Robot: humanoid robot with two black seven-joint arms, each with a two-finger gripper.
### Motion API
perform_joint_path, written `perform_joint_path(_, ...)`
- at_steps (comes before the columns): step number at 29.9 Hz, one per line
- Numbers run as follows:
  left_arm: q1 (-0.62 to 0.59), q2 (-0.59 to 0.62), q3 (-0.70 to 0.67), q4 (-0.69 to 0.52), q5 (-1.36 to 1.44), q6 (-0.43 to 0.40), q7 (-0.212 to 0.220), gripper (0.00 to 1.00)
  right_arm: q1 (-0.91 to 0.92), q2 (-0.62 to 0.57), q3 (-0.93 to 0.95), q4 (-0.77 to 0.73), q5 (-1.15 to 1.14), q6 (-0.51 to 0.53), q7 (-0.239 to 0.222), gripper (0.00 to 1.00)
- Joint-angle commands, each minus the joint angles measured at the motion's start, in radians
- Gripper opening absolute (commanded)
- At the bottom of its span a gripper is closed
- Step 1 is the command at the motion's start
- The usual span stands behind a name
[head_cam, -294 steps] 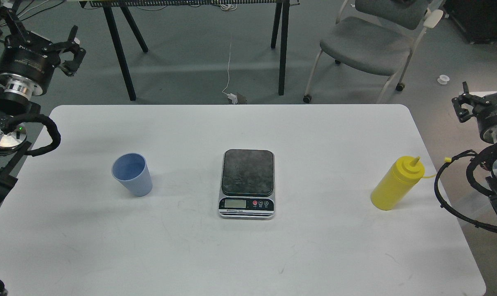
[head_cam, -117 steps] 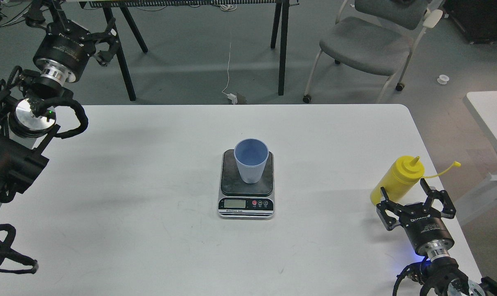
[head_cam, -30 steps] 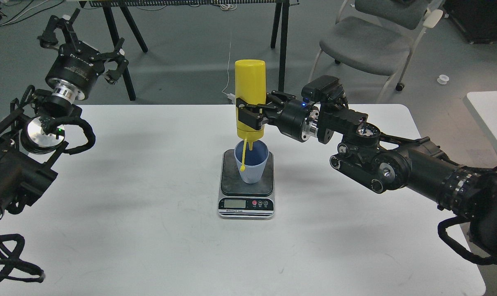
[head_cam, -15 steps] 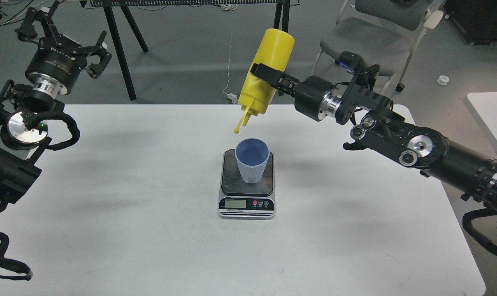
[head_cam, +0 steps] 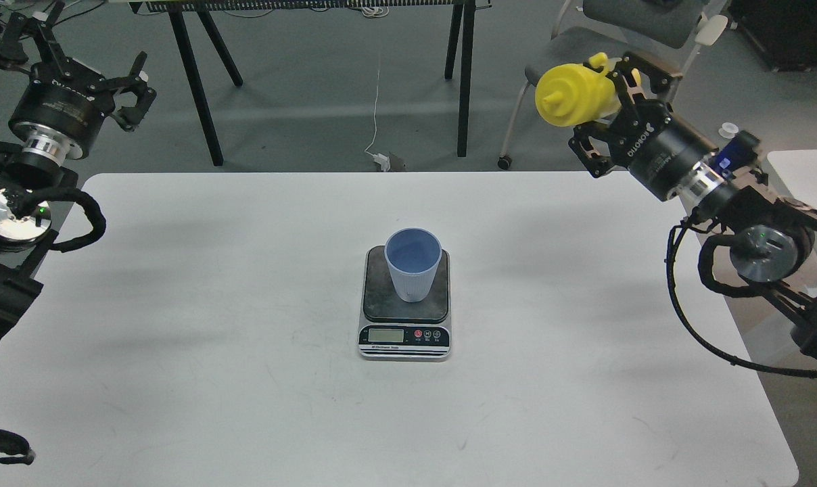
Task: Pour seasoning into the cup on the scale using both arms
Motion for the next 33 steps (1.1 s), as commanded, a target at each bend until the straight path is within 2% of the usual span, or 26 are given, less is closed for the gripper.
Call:
perform_joint_path(1,0.000,-0.003,0.000,0.000,0.000,0.005,-0.013,1.00,-0.185,0.018,0.138,0.007,0.117,0.036,0.001,0.47)
perform_joint_path(10,0.002,0.008,0.006,0.000,0.002,0.013,-0.016,1.00,-0.464,0.319,0.333,-0.011,0.185,0.036,-0.004,0.49)
perform_joint_path(18,0.006,0.006,0.014,0.000,0.008,0.016,-0.016,1.00,-0.521,0.497,0.339,-0.097,0.185,0.036,-0.005,0.51)
perform_joint_path(21,0.012,0.009,0.015,-0.002,0.008,0.016,-0.016,1.00,-0.547,0.500,0.340,-0.105,0.185,0.036,-0.008,0.51)
perform_joint_path(25,0.017,0.011,0.017,-0.003,0.011,0.023,-0.017,1.00,-0.544,0.506,0.328,-0.204,0.185,0.036,-0.010,0.51)
perform_joint_path(33,0.031,0.022,0.015,-0.084,0.012,0.071,-0.017,1.00,-0.543,0.506,0.337,-0.212,0.193,0.036,-0.010,0.55)
